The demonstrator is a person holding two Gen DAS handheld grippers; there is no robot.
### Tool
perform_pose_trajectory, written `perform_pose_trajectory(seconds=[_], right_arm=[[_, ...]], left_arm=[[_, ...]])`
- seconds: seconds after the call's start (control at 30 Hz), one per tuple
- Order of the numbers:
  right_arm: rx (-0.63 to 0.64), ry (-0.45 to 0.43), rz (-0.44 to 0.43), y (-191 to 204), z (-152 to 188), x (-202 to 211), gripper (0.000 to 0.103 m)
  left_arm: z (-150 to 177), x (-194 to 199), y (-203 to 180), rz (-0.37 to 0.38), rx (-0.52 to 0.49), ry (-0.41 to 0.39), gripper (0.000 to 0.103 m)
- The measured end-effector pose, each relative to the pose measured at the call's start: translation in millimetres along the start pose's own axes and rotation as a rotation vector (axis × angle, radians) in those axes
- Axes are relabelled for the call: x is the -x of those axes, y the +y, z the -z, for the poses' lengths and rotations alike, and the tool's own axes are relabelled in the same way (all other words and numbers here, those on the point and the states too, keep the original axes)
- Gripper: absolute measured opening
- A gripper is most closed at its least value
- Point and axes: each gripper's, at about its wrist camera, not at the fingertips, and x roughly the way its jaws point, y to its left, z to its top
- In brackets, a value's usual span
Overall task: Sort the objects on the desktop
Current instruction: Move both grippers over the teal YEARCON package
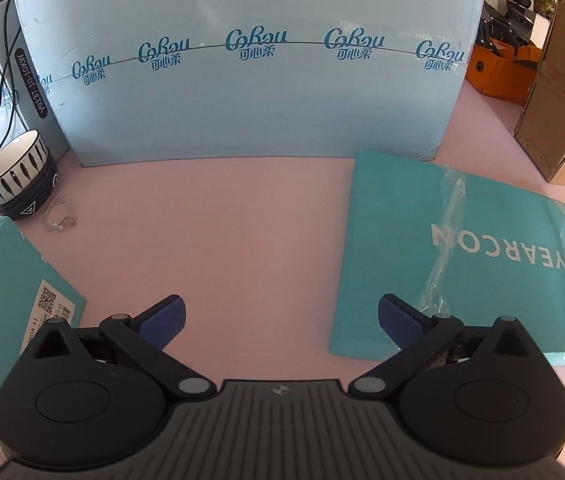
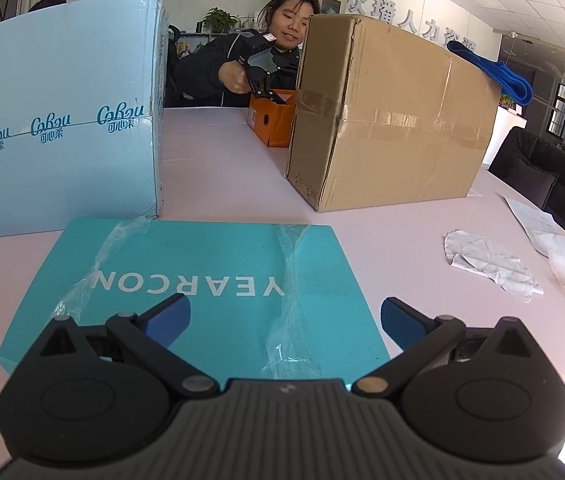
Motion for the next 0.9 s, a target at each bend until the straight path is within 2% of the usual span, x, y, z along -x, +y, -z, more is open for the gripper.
perform_pose_trajectory(seconds=[0.27,0.4,0.53,0.9], right_arm=[[-0.024,-0.006,-0.021,-6.3,-4.6,-20.2,0.103],[-0.049,0.005,-0.044,-7.1,-12.3,-32.2,0.103],[-0.055,0.008,-0.061,-7.7,-16.2,-41.8,0.103],[-0.082,0.043,-0.098,-12.5,-14.0,-62.5,0.103]], left_arm=[[-7.9,-20.4,-26.0,0.001,-0.028,-0.03,0.103],[-12.7,-30.1,-43.7,-0.013,-0.075,-0.049,0.103],[-13.9,-36.6,-57.4,-0.028,-0.118,-0.101,0.103],[-16.8,-50.1,-68.0,-0.026,-0.137,-0.127,0.097]])
